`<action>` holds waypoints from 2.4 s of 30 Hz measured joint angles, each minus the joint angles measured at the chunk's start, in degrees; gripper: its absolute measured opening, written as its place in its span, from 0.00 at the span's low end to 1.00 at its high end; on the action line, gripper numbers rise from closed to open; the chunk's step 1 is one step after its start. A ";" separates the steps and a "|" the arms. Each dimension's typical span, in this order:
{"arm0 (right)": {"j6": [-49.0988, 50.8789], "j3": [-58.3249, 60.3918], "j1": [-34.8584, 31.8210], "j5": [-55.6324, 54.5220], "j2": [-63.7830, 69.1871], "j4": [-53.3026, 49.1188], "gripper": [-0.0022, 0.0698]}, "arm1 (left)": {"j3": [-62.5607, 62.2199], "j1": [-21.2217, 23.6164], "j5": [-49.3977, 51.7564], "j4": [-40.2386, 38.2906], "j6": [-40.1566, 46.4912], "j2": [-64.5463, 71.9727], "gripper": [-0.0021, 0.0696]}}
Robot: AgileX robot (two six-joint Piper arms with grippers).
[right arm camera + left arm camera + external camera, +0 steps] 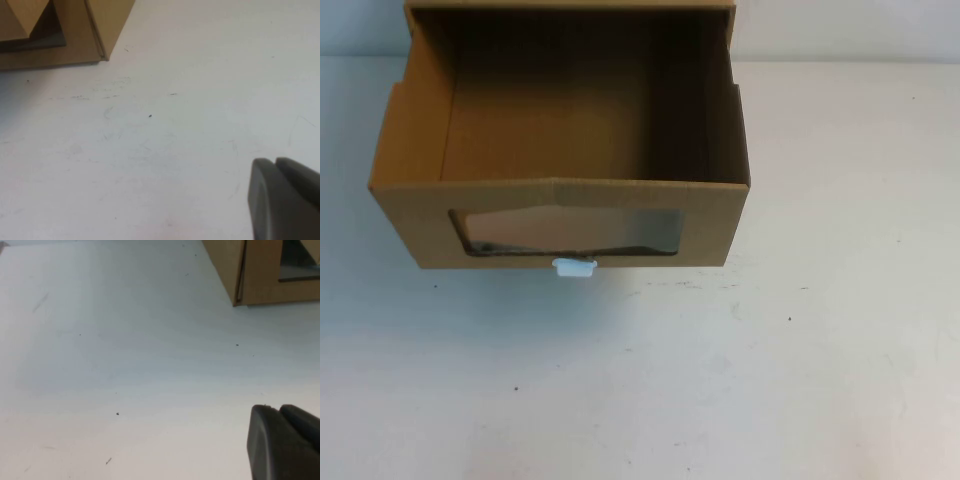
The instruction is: Close the shoe box
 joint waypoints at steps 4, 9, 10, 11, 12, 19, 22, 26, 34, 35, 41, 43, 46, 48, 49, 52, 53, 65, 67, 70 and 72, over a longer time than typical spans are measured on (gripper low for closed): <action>0.00 0.00 0.00 0.00 0.00 0.00 0.01 | 0.00 0.00 0.00 0.21 0.00 0.00 0.03; 0.00 0.00 0.00 0.00 0.00 0.00 0.01 | 0.00 0.00 0.00 0.43 0.00 0.00 0.03; 0.00 0.00 0.00 0.00 0.00 0.00 0.01 | 0.00 0.00 0.00 0.43 0.00 0.00 0.03; 0.00 0.00 0.00 0.00 0.00 0.00 0.01 | 0.00 0.00 0.00 0.43 0.00 0.00 0.03; 0.00 0.00 0.00 0.00 0.00 0.00 0.01 | 0.00 0.00 0.00 0.43 0.00 0.00 0.03; 0.00 0.00 0.00 0.00 0.00 0.00 0.01 | 0.00 0.00 -0.19 0.43 0.00 0.00 0.03; 0.00 0.00 0.00 0.00 0.00 0.00 0.01 | 0.00 0.00 -0.19 0.43 0.00 0.00 0.03; 0.00 0.00 0.00 0.00 0.00 0.00 0.01 | 0.00 0.00 -1.59 -0.67 -0.64 0.00 0.03; 0.00 0.00 0.00 0.00 0.00 0.00 0.01 | 0.00 0.00 -4.15 -4.62 -5.75 0.00 0.03; 0.00 0.00 0.00 0.00 0.00 0.00 0.01 | 0.00 0.00 -4.29 -5.26 -6.62 0.00 0.03; 0.00 0.00 0.00 0.00 0.00 0.00 0.01 | 0.00 0.00 -8.94 -13.15 -16.14 0.00 0.03; 0.00 0.00 0.00 0.00 0.00 0.00 0.01 | 0.00 0.00 -11.82 -13.03 -16.96 0.00 0.03; 0.04 0.00 0.00 0.00 0.00 0.00 0.01 | -0.11 0.00 -14.86 -13.03 -18.00 0.00 0.03; 0.04 0.00 0.00 0.00 0.00 0.00 0.01 | -2.31 0.00 -11.55 -13.03 -18.36 0.16 0.03; 0.04 0.00 0.00 0.00 0.00 0.00 0.01 | -4.64 0.00 -8.77 -12.92 -18.22 1.09 0.03; 0.04 0.00 0.00 0.00 0.00 0.00 0.01 | -14.08 0.00 -0.91 -12.78 -13.28 8.83 0.03; 0.04 0.00 0.00 0.00 0.00 0.00 0.01 | -18.16 0.00 1.47 -12.78 -10.91 12.54 0.03; 0.04 0.00 0.00 0.00 0.00 0.00 0.01 | -63.75 0.00 14.20 -32.52 26.52 56.75 0.03; 0.04 0.00 0.00 0.00 0.00 0.00 0.01 | -69.11 0.00 15.62 -35.07 29.93 62.47 0.03; 0.04 0.00 0.00 0.00 0.00 0.00 0.01 | -76.08 0.00 16.30 -38.81 35.21 70.77 0.03; 0.04 0.00 0.00 0.00 0.00 0.00 0.01 | -80.01 0.00 16.53 -42.06 38.69 75.49 0.03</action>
